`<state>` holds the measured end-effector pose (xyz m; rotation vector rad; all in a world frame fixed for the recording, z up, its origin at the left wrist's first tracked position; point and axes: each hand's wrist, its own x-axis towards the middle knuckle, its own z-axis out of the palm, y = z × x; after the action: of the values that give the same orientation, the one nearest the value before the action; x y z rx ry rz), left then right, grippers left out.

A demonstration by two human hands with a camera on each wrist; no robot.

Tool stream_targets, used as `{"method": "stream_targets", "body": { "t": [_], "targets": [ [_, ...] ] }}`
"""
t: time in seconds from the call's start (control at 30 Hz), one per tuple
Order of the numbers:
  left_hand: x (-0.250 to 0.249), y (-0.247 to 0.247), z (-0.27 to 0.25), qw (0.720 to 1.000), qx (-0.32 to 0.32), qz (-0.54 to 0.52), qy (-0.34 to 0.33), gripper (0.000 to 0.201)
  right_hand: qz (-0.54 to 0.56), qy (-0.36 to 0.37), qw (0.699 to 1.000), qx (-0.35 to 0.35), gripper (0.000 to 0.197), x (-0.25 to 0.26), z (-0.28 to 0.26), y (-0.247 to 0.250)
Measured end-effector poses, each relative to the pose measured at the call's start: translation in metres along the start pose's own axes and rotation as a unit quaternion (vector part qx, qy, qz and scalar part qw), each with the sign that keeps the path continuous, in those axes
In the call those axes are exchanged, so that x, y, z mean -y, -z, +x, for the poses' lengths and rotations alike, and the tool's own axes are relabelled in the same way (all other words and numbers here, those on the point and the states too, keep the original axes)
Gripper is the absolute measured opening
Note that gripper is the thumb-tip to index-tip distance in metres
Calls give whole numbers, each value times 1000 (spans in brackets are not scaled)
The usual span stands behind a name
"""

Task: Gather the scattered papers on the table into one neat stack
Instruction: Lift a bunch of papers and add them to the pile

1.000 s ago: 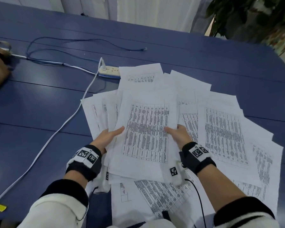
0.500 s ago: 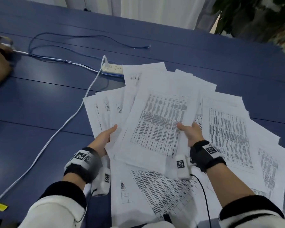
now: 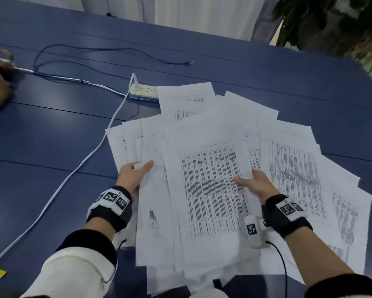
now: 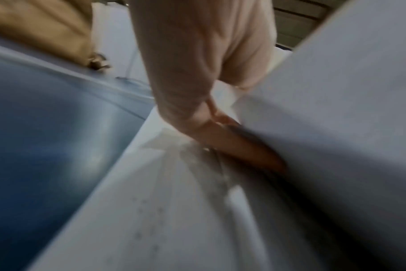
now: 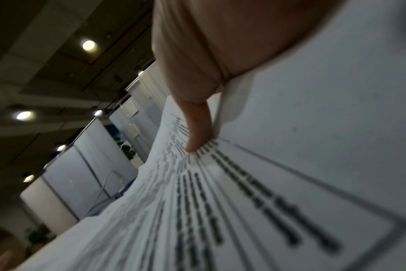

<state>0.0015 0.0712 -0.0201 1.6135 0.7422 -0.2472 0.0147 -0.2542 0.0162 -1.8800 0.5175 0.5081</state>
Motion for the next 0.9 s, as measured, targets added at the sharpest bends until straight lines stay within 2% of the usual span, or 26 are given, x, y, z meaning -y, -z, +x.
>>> {"method": "stream_targets", "body": {
  "t": [0.07, 0.13, 0.17, 0.3, 0.37, 0.5, 0.6, 0.67, 0.73, 0.8, 0.9],
  "targets": [
    [6, 2, -3, 993, 78, -84, 42, 51, 44, 0, 999, -23, 58, -1, -2, -1],
    [6, 7, -15, 987, 140, -67, 29, 19, 69, 9, 997, -37, 55, -2, -1, -2],
    [9, 8, -17, 989, 140, -48, 8, 12, 63, 9, 997, -36, 51, 0, -3, -3],
    [18, 8, -7, 995, 47, 59, -68, 22, 22, 4, 1000, 19, 47, -1, -7, -8],
    [16, 2, 0, 995, 8, 64, -72, 21, -1, 11, 999, 50, 43, -2, -11, -13],
    [3, -12, -6, 992, -83, 60, -68, 51, 42, 15, 999, 16, 42, -5, -12, -18],
    [-2, -18, -15, 996, -68, 33, -39, 50, 72, 10, 996, -48, 41, -8, -2, -20],
    [-3, -18, -23, 998, -23, 54, -25, 44, 76, 9, 994, -75, 41, -9, 1, -23],
    [0, -18, -29, 997, 26, 64, -32, 39, 55, 7, 996, -69, 41, -8, 2, -26],
    [4, -18, -35, 995, 47, 77, -34, 41, 1, 6, 999, -51, 46, -6, -1, -31],
    [5, -16, -37, 996, 63, 61, 4, 61, -92, 2, 996, -20, 66, -3, -7, -36]
  ]
}}
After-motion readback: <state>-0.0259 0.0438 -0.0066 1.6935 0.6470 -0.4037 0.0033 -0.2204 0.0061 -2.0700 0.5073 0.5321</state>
